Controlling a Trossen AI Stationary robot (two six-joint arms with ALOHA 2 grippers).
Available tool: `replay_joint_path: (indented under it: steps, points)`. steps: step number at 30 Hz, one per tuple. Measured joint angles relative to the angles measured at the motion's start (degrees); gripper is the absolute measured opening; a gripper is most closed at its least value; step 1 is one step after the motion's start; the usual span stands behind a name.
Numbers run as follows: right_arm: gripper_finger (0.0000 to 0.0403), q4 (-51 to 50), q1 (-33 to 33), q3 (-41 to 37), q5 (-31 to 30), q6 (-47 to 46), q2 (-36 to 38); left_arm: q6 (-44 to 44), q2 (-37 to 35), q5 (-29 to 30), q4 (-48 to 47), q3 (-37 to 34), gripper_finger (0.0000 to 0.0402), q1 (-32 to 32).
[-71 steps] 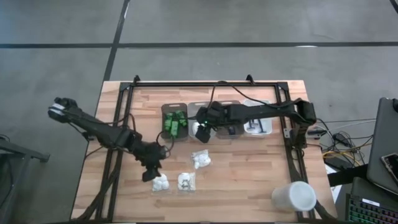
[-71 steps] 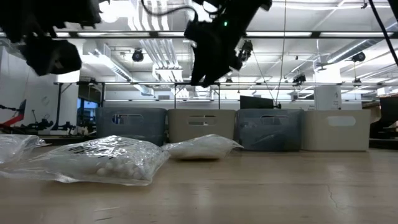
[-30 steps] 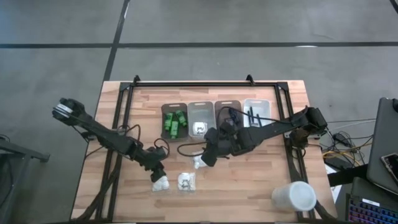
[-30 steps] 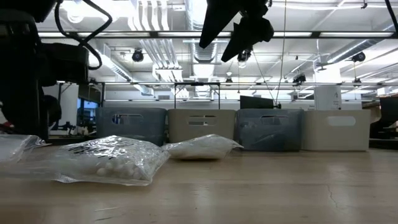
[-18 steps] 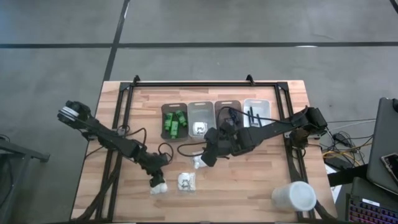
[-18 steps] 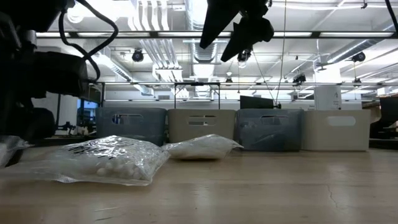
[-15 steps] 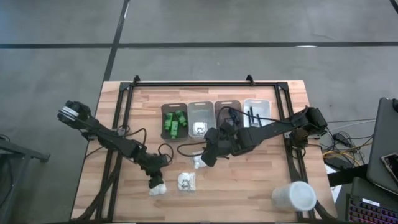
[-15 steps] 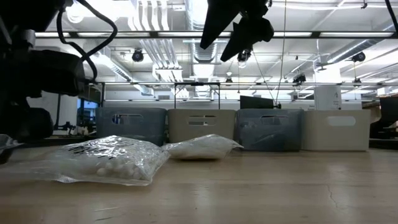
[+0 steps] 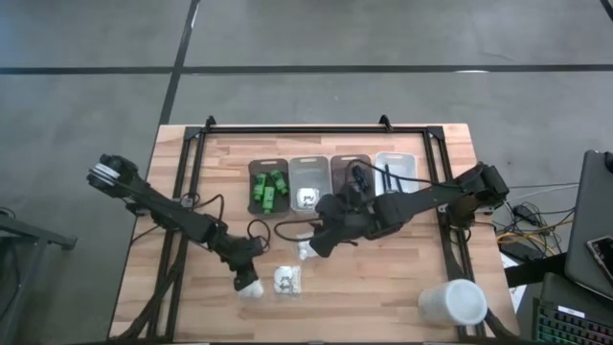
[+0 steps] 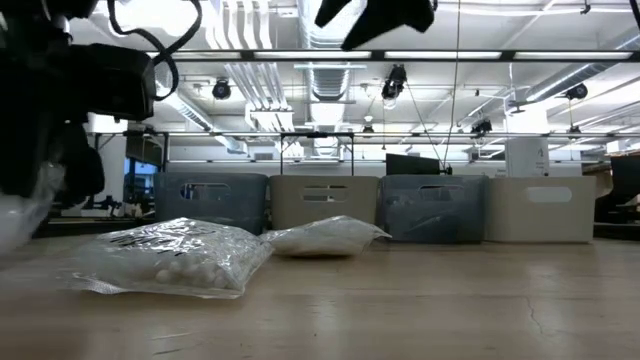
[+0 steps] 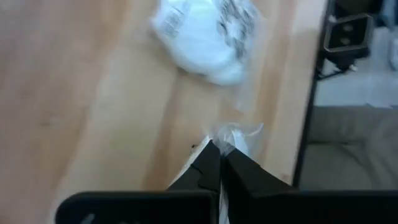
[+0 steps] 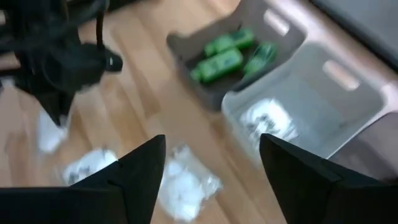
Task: Pick & Place Travel size toiletries
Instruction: Put the cotton pack into the gray bin
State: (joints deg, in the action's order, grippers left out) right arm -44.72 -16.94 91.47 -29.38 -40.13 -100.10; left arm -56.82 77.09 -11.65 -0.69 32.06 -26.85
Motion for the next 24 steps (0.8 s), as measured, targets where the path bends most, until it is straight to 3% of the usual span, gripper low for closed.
replay_joint_path:
  steps: [6,10,13,16,19,24]
  points:
    - [0.0235,-0.72,-1.59,2.95,-8.44,0.37,3.75,0.85,-3.96,5.11,-3.05,0.5,0.0004,1.29]
    - [0.0226,-2.81,-2.73,3.55,-10.97,0.22,6.6,1.29,-8.75,10.42,-2.71,0.52,0.0003,3.61]
    - [0.0222,-3.17,-3.47,3.37,-11.4,-0.23,8.72,1.94,-12.97,15.92,-0.87,0.52,0.0002,7.05]
    - [0.0219,-3.24,-4.5,3.22,-13.05,-0.3,10.57,4.21,-15.64,17.5,5.16,0.54,0.0002,12.31]
    - [0.022,-3.23,-5.67,3.03,-16.09,-0.37,11.79,6.14,-15.61,17.84,10.92,1.9,0.0002,18.28]
    - [0.0219,-3.1,-7.2,3.02,-19.14,-1.16,14.06,9.93,-11.02,20.5,12.02,8.26,0.0001,24.71]
